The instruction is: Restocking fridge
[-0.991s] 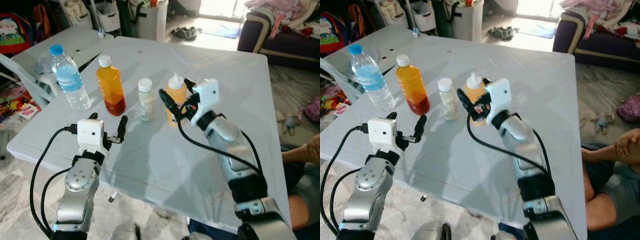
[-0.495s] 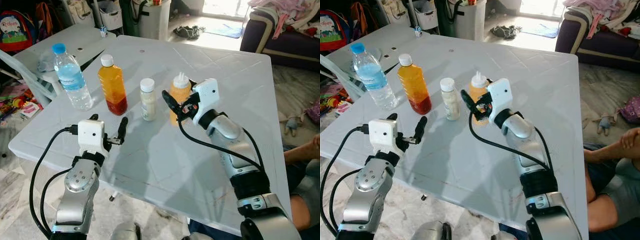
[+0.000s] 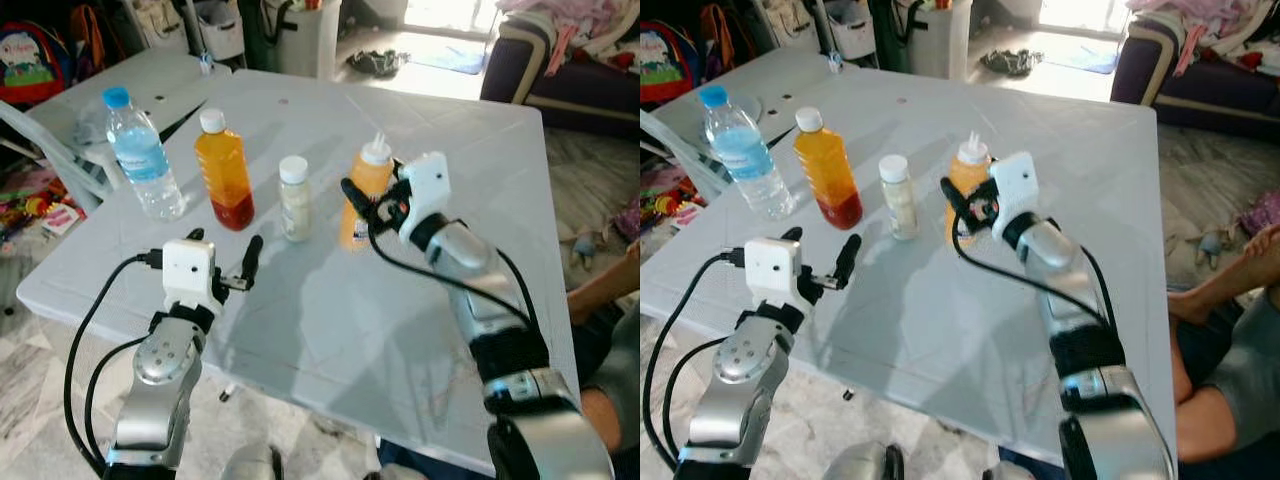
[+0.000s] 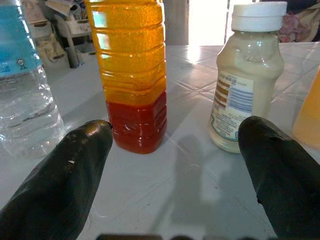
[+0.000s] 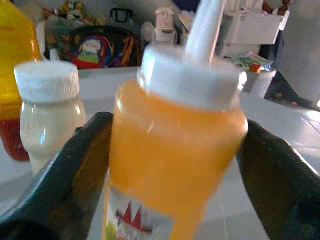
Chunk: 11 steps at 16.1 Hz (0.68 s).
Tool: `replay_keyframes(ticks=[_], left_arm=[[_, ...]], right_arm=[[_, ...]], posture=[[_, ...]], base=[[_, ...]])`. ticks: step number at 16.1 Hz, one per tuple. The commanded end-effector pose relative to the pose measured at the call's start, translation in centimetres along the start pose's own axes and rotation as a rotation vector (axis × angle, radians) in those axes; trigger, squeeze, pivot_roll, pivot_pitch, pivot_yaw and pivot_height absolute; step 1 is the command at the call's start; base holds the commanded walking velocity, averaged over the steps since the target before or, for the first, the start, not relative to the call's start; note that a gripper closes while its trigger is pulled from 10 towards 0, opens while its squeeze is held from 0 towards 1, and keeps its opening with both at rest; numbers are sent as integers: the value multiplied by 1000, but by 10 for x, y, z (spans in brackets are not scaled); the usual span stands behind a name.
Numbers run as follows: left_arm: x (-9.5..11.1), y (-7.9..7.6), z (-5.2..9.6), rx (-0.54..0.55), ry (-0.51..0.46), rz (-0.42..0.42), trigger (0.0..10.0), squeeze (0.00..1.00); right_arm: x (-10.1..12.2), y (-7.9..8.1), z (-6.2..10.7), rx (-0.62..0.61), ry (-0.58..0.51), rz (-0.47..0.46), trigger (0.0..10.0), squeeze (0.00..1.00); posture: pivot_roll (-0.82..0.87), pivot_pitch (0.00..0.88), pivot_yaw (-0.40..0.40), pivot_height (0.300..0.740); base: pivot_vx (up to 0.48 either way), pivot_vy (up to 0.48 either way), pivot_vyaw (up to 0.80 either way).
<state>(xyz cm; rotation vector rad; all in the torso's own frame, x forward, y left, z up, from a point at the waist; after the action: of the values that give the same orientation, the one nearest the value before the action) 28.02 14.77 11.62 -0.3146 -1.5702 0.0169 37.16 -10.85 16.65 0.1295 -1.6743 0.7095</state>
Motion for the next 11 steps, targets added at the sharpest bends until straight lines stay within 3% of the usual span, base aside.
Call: replay_keyframes(ticks=[1, 5, 11], left_arm=[[2, 0, 0, -3, 3, -16, 10000, 0], [2, -1, 0, -4, 7, -19, 10000, 0], [0, -1, 2, 0, 21, -19, 10000, 0]], right_arm=[[6, 1, -5, 28, -32, -6, 2431, 0], [8, 3, -12, 63, -39, 2, 3373, 0], [-2, 7, 3, 56, -23, -16, 2431, 0]], posture=[[122, 55, 43, 740], [128, 59, 40, 740], [124, 57, 39, 740]], base=[[0, 0, 0], [0, 0, 0], [0, 0, 0]])
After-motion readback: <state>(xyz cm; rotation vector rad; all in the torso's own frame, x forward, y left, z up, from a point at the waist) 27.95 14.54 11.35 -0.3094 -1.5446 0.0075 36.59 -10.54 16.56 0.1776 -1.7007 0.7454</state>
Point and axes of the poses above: a point about 5 cm out from each wrist's last joint towards the gripper, its own z axis pointing back from the gripper into the wrist, its own x axis along the axis of the wrist's last joint, y = z × x, the point moved 2 cm from there along -z, pointing out of the wrist towards the gripper, and after that the axes turned 15 degrees about z, right-handed, at the moved point
